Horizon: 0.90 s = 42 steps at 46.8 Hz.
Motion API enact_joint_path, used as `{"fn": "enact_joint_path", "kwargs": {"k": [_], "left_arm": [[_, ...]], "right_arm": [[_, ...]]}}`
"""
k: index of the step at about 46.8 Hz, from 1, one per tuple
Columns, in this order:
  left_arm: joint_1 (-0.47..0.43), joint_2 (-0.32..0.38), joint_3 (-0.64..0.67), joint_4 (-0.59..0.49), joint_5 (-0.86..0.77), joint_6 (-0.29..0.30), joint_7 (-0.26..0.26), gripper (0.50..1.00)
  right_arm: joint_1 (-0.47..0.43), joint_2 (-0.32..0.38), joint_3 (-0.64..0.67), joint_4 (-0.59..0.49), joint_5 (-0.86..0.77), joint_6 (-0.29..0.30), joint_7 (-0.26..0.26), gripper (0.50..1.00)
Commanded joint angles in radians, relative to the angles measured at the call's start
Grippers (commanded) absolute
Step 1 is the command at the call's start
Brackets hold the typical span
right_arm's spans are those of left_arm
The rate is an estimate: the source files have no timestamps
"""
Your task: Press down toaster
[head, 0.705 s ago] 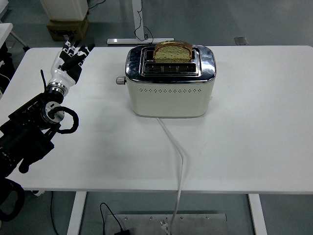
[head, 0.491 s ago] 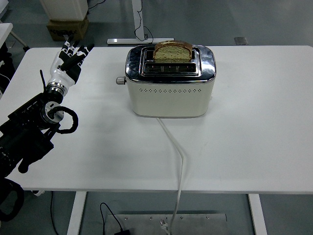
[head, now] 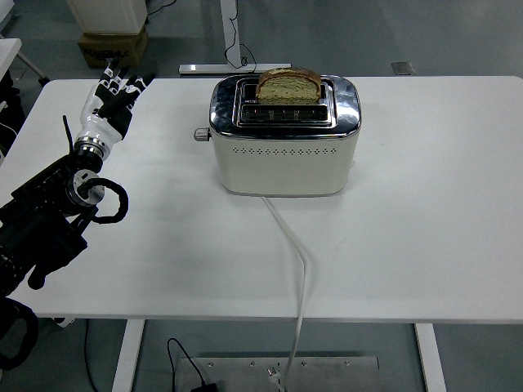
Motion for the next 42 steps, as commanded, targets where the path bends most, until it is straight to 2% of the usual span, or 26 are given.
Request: {"fn": "enact_joint_path", "kwargs": {"k": [1, 8, 18, 28, 42], "left_arm": [[-0.018, 0.000, 0.001, 0.000, 0.021, 0.004, 0.000, 1.000], [-0.024, 0.005, 0.008, -0.005, 0.069, 0.005, 0.001, 1.000], [-0.018, 0.017, 0.010, -0.017, 0.239, -0.002, 0.000, 1.000], [-0.008, 0.020, 0.013, -0.023, 0.274, -0.026, 0.001, 1.000], [-0.013, 0.084, 0.088, -0.031, 0.489, -0.043, -0.011, 1.000]], "right_arm": [[0.000, 0.000, 0.000, 0.000, 0.000, 0.000, 0.000, 0.998], [0.000, 0.000, 0.000, 0.000, 0.001, 0.000, 0.000, 0.996], [0.000, 0.000, 0.000, 0.000, 0.001, 0.000, 0.000, 0.995], [0.000, 0.000, 0.000, 0.000, 0.001, 0.000, 0.000, 0.995], [0.000, 0.000, 0.000, 0.000, 0.001, 0.000, 0.000, 0.998]]}}
